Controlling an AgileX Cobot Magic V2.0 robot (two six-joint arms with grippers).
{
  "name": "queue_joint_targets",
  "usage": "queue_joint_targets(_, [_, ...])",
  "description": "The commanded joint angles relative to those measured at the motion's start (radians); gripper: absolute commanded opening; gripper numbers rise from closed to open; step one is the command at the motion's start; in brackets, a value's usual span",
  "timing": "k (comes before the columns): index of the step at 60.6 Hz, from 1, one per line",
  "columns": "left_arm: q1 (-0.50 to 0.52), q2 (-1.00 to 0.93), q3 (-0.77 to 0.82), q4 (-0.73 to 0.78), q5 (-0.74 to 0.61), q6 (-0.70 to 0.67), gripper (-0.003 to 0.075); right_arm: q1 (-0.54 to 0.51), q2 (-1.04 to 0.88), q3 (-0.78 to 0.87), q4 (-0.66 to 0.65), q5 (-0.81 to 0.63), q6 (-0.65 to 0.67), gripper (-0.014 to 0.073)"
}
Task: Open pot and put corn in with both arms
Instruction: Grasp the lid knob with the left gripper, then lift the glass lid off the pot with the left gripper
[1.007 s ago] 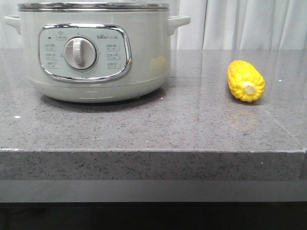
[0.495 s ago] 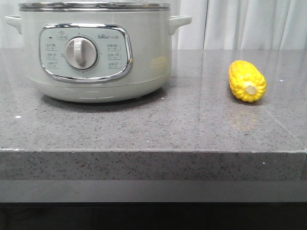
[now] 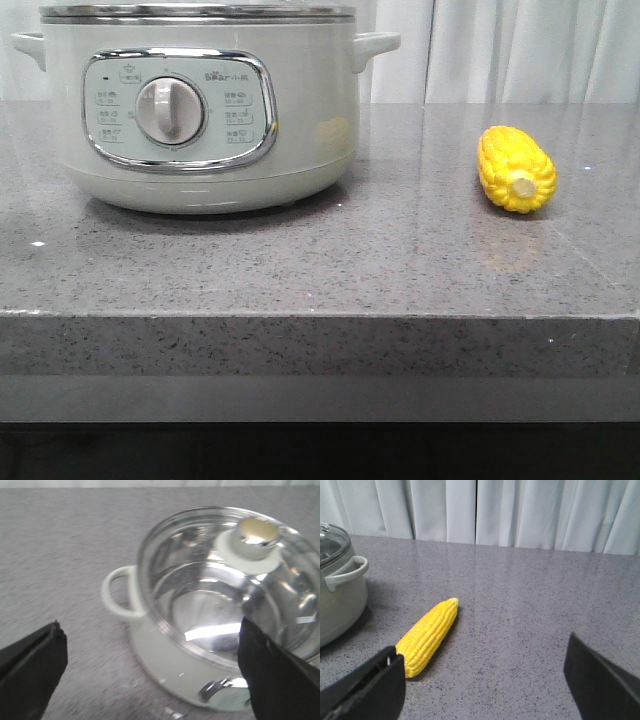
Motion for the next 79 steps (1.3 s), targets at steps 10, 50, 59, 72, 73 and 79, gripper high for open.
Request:
queue_joint_targets(10, [-0.087, 0.245, -0.303, -0.119, 0.016, -0.008, 0.0653, -0.007, 0.015, -0.035, -0.003, -0.08, -0.007, 0.0654])
queue_joint_targets(50, [-0.123, 0.635, -0.664, -0.156, 0.094, -0.008, 0.064, -0.007, 0.015, -0.035, -0.003, -0.086, -0.007, 0.0654])
queue_joint_targets(59, [-0.123, 0.633, -0.664, -0.156, 0.091, -0.003, 0.0519, -0.007, 0.015, -0.035, -0.003, -0.089, -0.007, 0.0654])
queue_joint_targets(72, [-0.123, 0.633, -0.664, -0.154, 0.109, -0.003, 0.0294, -0.007, 0.015, -0.035, -0.003, -0.089, -0.007, 0.0654])
queue_joint_targets(73, [-0.123, 0.633, -0.664, -0.154, 0.109, -0.003, 0.0279, -0.007, 0.015, -0.035, -0.003, -0.089, -0.007, 0.0654])
queue_joint_targets(79, [-0.123, 0.633, -0.664, -0.154, 0.109, -0.003, 0.0226, -0.007, 0.015, -0.035, -0.003, -0.089, -0.007, 0.0654])
